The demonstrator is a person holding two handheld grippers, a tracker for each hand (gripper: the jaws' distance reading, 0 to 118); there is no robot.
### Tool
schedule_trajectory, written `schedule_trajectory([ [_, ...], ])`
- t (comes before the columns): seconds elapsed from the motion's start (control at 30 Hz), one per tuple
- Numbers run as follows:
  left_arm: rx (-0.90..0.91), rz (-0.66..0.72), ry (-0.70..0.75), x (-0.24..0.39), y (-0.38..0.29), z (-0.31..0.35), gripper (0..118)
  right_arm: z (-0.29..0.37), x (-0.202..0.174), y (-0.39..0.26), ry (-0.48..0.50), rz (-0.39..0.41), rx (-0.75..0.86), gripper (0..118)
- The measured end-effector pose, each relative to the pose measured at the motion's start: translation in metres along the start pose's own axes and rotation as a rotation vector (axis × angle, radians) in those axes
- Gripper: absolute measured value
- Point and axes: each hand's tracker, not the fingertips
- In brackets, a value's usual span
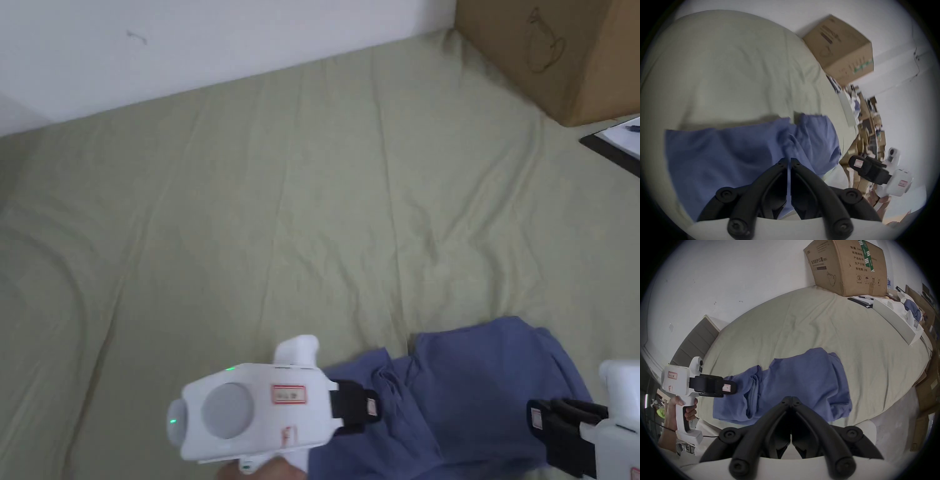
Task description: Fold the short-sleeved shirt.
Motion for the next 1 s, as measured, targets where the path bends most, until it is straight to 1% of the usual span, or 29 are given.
schedule_trajectory([
  [0.07,-0.054,-0.034,-0.008,0.015,0.000,-0.024,3,0.004,0.006,-0.002,-0.028,0.008,0.006,0],
  [0.13,-0.103,-0.080,-0.026,0.029,-0.004,-0.041,3,0.010,0.011,-0.003,-0.037,-0.002,0.008,0],
  [0.17,-0.121,-0.095,-0.064,0.035,-0.006,-0.045,3,0.013,0.014,-0.003,-0.042,-0.014,0.010,0],
  [0.23,-0.122,-0.083,-0.137,0.044,-0.012,-0.044,3,0.019,0.018,-0.004,-0.041,-0.032,0.020,0],
  [0.27,-0.100,-0.095,-0.182,0.047,-0.013,-0.038,3,0.023,0.019,-0.005,-0.043,-0.040,0.027,0],
  [0.3,-0.083,-0.099,-0.192,0.048,-0.013,-0.032,3,0.025,0.020,-0.005,-0.042,-0.045,0.030,0],
  [0.4,0.011,-0.101,-0.169,0.043,-0.010,0.006,3,0.028,0.015,-0.005,-0.038,-0.029,0.035,0],
  [0.47,0.087,-0.068,-0.192,0.028,-0.005,0.035,3,0.027,0.011,-0.004,-0.041,-0.007,0.035,0],
  [0.53,0.182,0.002,-0.221,0.006,-0.001,0.065,4,0.025,0.006,-0.003,-0.034,-0.001,0.032,0],
  [0.57,0.221,0.024,-0.227,-0.009,0.001,0.080,12,0.023,0.004,-0.002,-0.023,0.003,0.029,0],
  [0.6,0.246,0.032,-0.211,-0.023,0.003,0.093,28,0.021,0.001,-0.001,-0.018,0.004,0.028,0],
  [0.63,0.262,0.032,-0.185,-0.038,0.004,0.104,44,0.019,-0.003,0.000,-0.012,0.008,0.024,0],
  [0.67,0.273,0.039,-0.140,-0.053,0.003,0.116,63,0.018,-0.007,0.001,-0.002,0.019,0.019,0],
  [0.7,0.289,0.054,-0.106,-0.069,0.001,0.124,87,0.016,-0.011,0.001,0.004,0.032,0.017,0],
  [0.73,0.288,0.061,-0.099,-0.081,-0.001,0.130,93,0.015,-0.015,0.001,0.006,0.041,0.015,0],
  [0.83,0.234,0.176,-0.139,-0.131,-0.014,0.138,94,0.011,-0.027,0.002,0.019,0.064,0.004,0],
  [0.87,0.212,0.239,-0.126,-0.144,-0.021,0.137,94,0.009,-0.030,0.001,0.025,0.070,-0.003,0],
  [0.9,0.200,0.260,-0.134,-0.156,-0.027,0.134,94,0.007,-0.033,0.002,0.031,0.074,-0.011,0],
  [0.93,0.184,0.283,-0.154,-0.166,-0.032,0.131,94,0.006,-0.036,0.001,0.033,0.078,-0.017,0],
  [1.0,0.122,0.329,-0.253,-0.183,-0.042,0.117,94,0.003,-0.043,0.001,0.032,0.095,-0.033,0],
])
